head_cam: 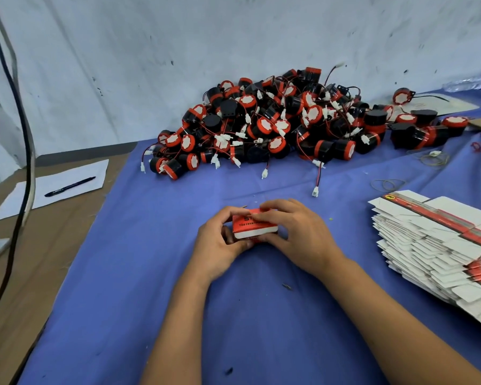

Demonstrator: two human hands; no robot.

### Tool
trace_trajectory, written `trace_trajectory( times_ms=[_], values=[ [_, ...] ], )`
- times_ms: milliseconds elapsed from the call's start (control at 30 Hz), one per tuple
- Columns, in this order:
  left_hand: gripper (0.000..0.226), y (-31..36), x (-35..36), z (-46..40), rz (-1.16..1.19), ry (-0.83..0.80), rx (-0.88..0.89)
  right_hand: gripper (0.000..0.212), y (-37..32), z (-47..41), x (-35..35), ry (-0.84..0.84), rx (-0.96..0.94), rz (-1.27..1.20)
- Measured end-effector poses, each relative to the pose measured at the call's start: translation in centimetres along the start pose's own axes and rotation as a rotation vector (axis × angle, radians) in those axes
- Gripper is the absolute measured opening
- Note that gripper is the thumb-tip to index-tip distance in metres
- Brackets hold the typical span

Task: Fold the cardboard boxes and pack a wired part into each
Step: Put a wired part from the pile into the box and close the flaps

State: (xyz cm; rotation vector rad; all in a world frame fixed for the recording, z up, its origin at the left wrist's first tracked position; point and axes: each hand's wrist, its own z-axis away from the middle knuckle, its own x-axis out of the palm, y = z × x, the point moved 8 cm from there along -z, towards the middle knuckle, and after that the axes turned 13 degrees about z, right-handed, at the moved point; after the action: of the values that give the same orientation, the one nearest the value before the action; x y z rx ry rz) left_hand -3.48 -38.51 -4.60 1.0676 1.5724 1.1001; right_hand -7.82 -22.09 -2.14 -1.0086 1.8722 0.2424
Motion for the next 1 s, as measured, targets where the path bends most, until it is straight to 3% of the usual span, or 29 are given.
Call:
trace_trajectory(
  times_ms=[100,233,467,600,667,800,1000],
  values=[
    [0.066,0.3,0.1,0.1,-0.007,0.014,0.027,0.027,0.1,-0.2,-0.9,0.114,0.023,-0.121],
    [0.069,0.7,0.2,0.2,0.018,0.022,0.045,0.034,0.0,-0.2,0.6,-0.027,0.068,-0.201],
    [0.071,0.9,0.1,0.2,-0.031,0.022,0.064,0.032,0.4,-0.2,0.8,-0.016,0.143,-0.272],
    [0.074,0.5,0.1,0.2,-0.029,0.039,0.057,0.022,0.2,0.3,-0.7,0.138,0.18,-0.366],
    [0.067,0.9,-0.1,0.4,-0.015,0.064,0.098,0.014,-0.4,0.3,-1.4,0.187,0.117,-0.33],
    [0.023,2.5,-1.1,1.2,-0.008,0.197,0.293,0.008,-0.9,0.1,-1.6,0.139,0.06,-0.34],
    [0.015,3.8,0.1,2.0,-0.303,0.231,0.46,0.008,-1.8,0.8,-1.8,0.109,-0.045,-0.202]
  ],
)
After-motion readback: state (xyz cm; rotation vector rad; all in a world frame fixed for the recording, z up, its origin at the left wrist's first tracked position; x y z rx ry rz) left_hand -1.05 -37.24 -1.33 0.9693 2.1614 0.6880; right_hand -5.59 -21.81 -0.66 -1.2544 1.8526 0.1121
